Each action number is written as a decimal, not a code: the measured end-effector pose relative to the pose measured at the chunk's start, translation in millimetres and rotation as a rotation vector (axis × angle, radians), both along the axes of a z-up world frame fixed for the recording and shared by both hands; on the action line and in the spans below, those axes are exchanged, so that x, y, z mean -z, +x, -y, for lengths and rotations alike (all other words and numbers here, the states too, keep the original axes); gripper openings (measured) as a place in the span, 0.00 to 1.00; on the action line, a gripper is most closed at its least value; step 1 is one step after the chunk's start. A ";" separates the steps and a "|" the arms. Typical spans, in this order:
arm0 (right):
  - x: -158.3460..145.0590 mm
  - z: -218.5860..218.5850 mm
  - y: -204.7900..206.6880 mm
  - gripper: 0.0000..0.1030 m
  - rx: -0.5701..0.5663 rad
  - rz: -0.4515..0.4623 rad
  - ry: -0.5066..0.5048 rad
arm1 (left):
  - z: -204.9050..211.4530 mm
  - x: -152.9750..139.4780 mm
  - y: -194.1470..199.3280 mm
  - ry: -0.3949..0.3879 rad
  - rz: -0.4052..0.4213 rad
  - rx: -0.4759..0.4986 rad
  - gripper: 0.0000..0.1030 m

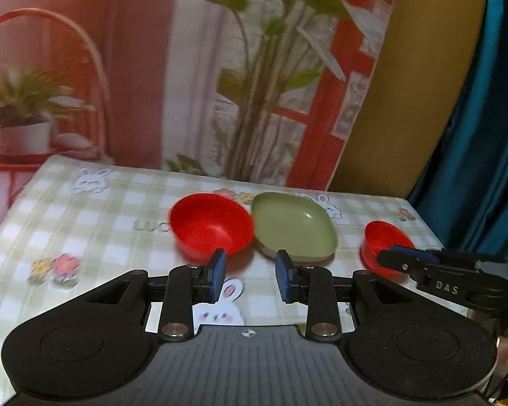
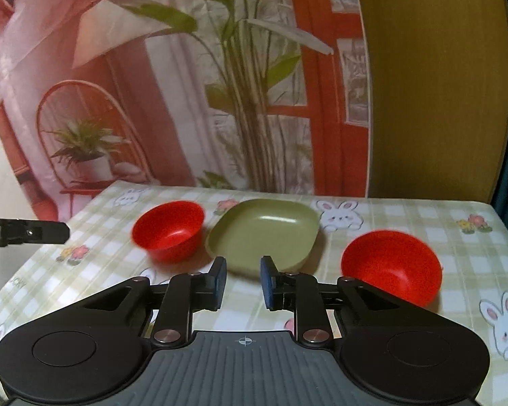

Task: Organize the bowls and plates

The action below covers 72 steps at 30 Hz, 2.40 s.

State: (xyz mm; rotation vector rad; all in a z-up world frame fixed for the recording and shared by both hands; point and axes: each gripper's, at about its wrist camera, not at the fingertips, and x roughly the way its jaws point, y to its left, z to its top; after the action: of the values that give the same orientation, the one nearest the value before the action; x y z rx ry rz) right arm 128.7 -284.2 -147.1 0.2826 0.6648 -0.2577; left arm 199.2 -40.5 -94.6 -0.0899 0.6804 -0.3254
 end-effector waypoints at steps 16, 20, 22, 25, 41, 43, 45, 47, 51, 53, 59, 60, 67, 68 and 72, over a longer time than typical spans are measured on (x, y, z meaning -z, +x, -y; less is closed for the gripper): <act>76.3 52.7 94.9 0.22 0.129 -0.264 0.017 | 29.7 58.1 84.6 0.022 -0.117 0.038 0.33; 84.7 51.4 102.6 0.22 0.101 -0.310 0.004 | 30.7 64.3 91.6 0.029 -0.132 0.043 0.33; 86.2 49.4 103.5 0.20 0.086 -0.330 -0.012 | 31.7 66.3 94.2 0.032 -0.131 0.048 0.33; 84.9 45.7 103.8 0.16 0.064 -0.347 -0.039 | 34.2 68.5 98.2 0.033 -0.124 0.060 0.32; 85.3 42.8 97.5 0.12 -0.014 -0.359 -0.079 | 54.7 81.7 102.4 0.027 -0.152 0.122 0.32; 85.5 42.9 97.0 0.12 -0.017 -0.357 -0.083 | 54.0 84.6 104.6 0.025 -0.157 0.113 0.32; 85.7 41.8 96.6 0.12 -0.021 -0.357 -0.091 | 52.3 87.4 108.0 0.011 -0.167 0.100 0.32; 86.4 40.8 97.2 0.12 -0.022 -0.358 -0.097 | 50.5 91.6 112.5 -0.008 -0.188 0.090 0.23; 85.1 42.3 97.2 0.13 -0.015 -0.356 -0.072 | 51.4 96.5 116.0 -0.008 -0.207 0.083 0.15; 82.5 42.9 95.1 0.12 -0.018 -0.353 -0.052 | 51.9 92.6 112.4 0.004 -0.199 0.084 0.15; 61.5 36.1 77.0 0.12 -0.013 -0.294 -0.019 | 48.5 72.0 93.9 0.014 -0.155 0.091 0.15; 57.0 34.6 73.5 0.12 -0.013 -0.282 -0.014 | 47.3 68.0 89.7 0.015 -0.148 0.093 0.15; 18.4 14.3 45.0 0.12 -0.021 -0.171 0.024 | 26.6 37.9 52.6 -0.017 -0.110 0.073 0.15; 13.3 10.3 41.4 0.12 -0.021 -0.155 0.031 | 22.6 33.8 46.2 -0.025 -0.104 0.066 0.15; -2.6 -5.8 26.9 0.12 -0.025 -0.100 0.074 | 10.3 21.4 20.2 -0.016 -0.083 0.059 0.16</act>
State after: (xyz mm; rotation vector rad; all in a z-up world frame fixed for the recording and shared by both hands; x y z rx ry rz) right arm 155.6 -278.3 -144.4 0.3336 0.7770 -0.2249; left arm 219.4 -50.8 -116.0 -0.0990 0.7641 -0.3859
